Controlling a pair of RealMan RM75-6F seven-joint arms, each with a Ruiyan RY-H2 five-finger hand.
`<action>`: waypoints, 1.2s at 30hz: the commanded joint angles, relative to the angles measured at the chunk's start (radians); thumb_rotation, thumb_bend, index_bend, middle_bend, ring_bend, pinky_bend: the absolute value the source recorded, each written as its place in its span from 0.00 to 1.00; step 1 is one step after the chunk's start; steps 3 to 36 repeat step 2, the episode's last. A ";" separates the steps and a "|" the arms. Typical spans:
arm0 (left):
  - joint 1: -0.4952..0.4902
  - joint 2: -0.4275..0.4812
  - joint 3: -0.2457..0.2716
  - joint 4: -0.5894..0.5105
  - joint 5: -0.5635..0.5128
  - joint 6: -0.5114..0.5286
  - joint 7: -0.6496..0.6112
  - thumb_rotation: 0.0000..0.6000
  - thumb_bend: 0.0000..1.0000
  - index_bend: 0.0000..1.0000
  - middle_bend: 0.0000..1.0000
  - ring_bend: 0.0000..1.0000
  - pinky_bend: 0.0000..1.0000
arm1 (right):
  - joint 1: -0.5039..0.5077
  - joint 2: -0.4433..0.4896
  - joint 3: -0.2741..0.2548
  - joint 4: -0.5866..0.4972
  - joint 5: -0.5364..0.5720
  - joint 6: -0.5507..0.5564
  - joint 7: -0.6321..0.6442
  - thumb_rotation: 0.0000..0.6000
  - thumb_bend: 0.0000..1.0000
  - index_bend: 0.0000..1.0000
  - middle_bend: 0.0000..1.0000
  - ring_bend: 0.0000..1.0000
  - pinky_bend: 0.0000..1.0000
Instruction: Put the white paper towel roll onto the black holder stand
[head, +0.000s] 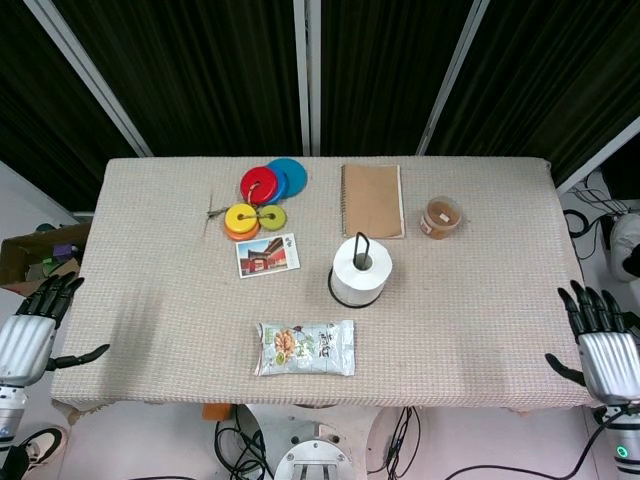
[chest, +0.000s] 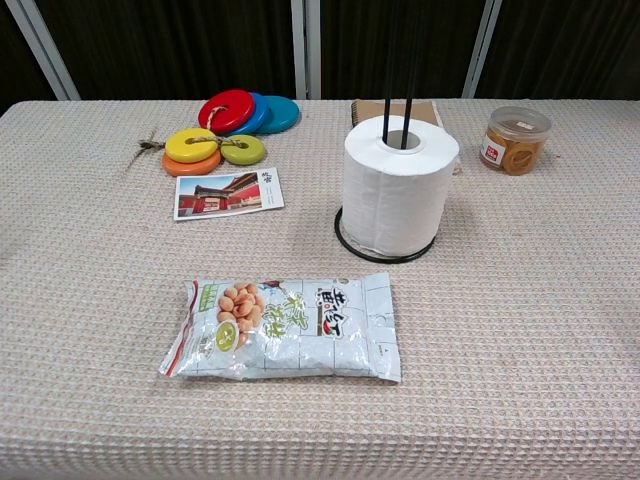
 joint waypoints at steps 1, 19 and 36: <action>0.000 -0.002 0.001 -0.001 0.001 -0.001 0.002 0.46 0.00 0.07 0.06 0.05 0.21 | -0.035 -0.043 -0.006 0.057 0.033 0.014 0.041 1.00 0.08 0.00 0.00 0.00 0.00; -0.001 -0.004 0.001 0.000 0.002 -0.002 0.002 0.47 0.00 0.07 0.06 0.05 0.21 | -0.036 -0.049 -0.007 0.066 0.034 0.011 0.051 1.00 0.08 0.00 0.00 0.00 0.00; -0.001 -0.004 0.001 0.000 0.002 -0.002 0.002 0.47 0.00 0.07 0.06 0.05 0.21 | -0.036 -0.049 -0.007 0.066 0.034 0.011 0.051 1.00 0.08 0.00 0.00 0.00 0.00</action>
